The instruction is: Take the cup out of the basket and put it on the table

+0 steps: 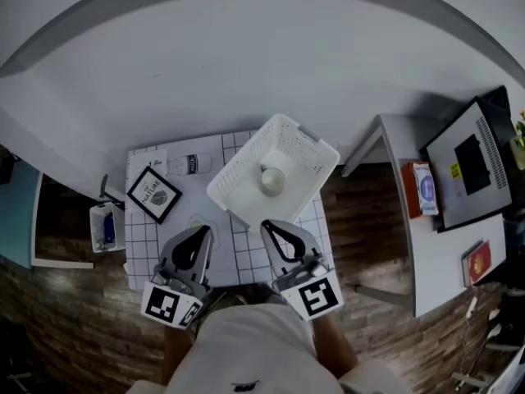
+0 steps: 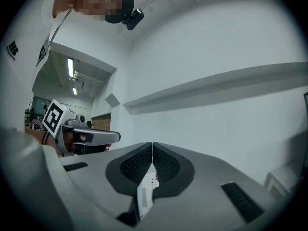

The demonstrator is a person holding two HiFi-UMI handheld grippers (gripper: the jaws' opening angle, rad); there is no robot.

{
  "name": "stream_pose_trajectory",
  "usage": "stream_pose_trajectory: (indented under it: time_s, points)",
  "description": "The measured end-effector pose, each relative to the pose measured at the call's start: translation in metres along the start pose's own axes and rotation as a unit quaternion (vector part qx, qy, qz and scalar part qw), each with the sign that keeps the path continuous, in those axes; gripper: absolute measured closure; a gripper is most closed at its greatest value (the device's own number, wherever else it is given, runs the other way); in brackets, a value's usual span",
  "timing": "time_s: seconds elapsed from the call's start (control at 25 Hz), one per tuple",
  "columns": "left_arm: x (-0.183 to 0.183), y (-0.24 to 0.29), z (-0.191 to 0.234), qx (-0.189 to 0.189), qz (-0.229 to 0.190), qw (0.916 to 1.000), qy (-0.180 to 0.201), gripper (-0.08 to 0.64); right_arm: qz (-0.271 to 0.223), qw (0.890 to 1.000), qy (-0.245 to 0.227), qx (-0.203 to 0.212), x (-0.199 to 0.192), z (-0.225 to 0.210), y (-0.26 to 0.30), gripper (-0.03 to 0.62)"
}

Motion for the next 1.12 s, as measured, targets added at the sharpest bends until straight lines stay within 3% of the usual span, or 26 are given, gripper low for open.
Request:
stream_pose_trajectory:
  time_s: [0.28, 0.52, 0.76, 1.12]
  points:
    - [-0.001, 0.016, 0.016, 0.01, 0.006, 0.9999, -0.009, 0.555, -0.002, 1.0, 0.011, 0.009, -0.006, -0.016, 0.019, 0.578]
    - [-0.011, 0.036, 0.036, -0.018, 0.022, 0.9996, -0.008, 0.555, 0.002, 1.0, 0.024, -0.02, -0.019, -0.025, 0.037, 0.578]
    - [-0.019, 0.054, 0.053, -0.045, 0.038, 0.9982, -0.005, 0.555, 0.054, 0.997, 0.021, -0.042, -0.043, -0.038, 0.047, 0.577]
    - [-0.031, 0.075, 0.062, -0.066, 0.059, 0.9961, -0.003, 0.555, 0.139, 0.989, -0.038, -0.031, -0.076, -0.048, 0.06, 0.575]
Point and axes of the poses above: the fingertips, and each gripper's own axes: y forward along the fingers, z to its left, x out of its top, the point moved 2 cm from there along -y, backward along the fingers, and after that the axes turned 9 degrees about -y, right-handed, at the moved point
